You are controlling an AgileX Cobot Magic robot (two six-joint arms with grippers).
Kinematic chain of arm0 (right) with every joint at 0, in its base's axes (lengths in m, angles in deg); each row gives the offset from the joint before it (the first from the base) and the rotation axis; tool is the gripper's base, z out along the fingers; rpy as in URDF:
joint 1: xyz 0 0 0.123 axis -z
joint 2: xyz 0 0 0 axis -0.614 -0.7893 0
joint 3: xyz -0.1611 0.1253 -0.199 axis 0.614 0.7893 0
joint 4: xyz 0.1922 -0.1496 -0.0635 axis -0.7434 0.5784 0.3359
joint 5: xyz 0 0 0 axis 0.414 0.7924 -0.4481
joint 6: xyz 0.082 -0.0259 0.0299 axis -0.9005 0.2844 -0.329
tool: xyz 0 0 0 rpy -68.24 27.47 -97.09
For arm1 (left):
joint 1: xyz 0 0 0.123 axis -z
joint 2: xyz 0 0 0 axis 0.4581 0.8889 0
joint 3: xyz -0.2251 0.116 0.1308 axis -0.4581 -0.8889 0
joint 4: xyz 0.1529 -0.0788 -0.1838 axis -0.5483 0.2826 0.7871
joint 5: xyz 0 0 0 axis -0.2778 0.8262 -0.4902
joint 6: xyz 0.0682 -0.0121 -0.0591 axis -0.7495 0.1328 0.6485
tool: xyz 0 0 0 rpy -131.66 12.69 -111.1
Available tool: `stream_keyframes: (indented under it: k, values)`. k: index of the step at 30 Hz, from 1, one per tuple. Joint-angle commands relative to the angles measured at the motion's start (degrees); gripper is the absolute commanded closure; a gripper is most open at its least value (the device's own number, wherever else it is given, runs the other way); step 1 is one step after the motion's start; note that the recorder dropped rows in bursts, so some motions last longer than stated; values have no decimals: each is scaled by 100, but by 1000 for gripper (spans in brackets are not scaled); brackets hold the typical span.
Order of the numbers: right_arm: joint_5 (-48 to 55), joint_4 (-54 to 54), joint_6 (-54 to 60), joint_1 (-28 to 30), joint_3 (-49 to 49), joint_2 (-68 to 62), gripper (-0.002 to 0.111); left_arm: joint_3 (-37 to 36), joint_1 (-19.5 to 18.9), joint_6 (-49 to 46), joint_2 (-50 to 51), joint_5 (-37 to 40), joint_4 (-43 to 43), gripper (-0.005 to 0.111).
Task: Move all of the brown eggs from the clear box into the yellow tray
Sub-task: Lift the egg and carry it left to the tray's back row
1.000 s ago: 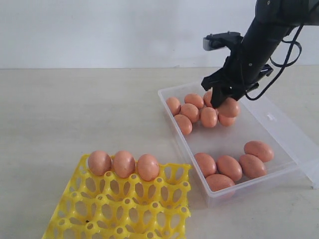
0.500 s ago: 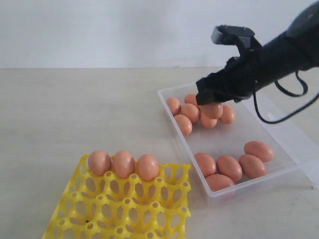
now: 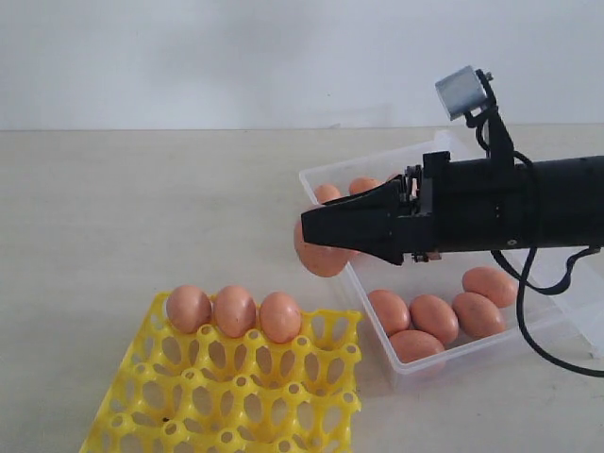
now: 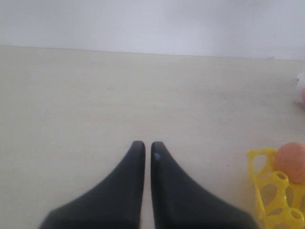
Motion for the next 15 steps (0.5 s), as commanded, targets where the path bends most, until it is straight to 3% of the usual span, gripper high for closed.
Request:
stream_keyframes:
  k: [1, 4, 8, 15]
  values:
    - [-182, -76, 367, 10, 31, -121, 108, -23, 3, -24, -17, -36, 0, 103]
    - [-252, -76, 1720, 10, 20, -614, 108, -23, 3, -24, -17, -36, 0, 103]
    - [-957, 291, 1706, 10, -88, -1091, 108, -23, 3, -24, -17, -36, 0, 103]
    - [-914, 253, 1706, 10, -91, -1328, 108, -23, 3, -24, -17, -36, 0, 103]
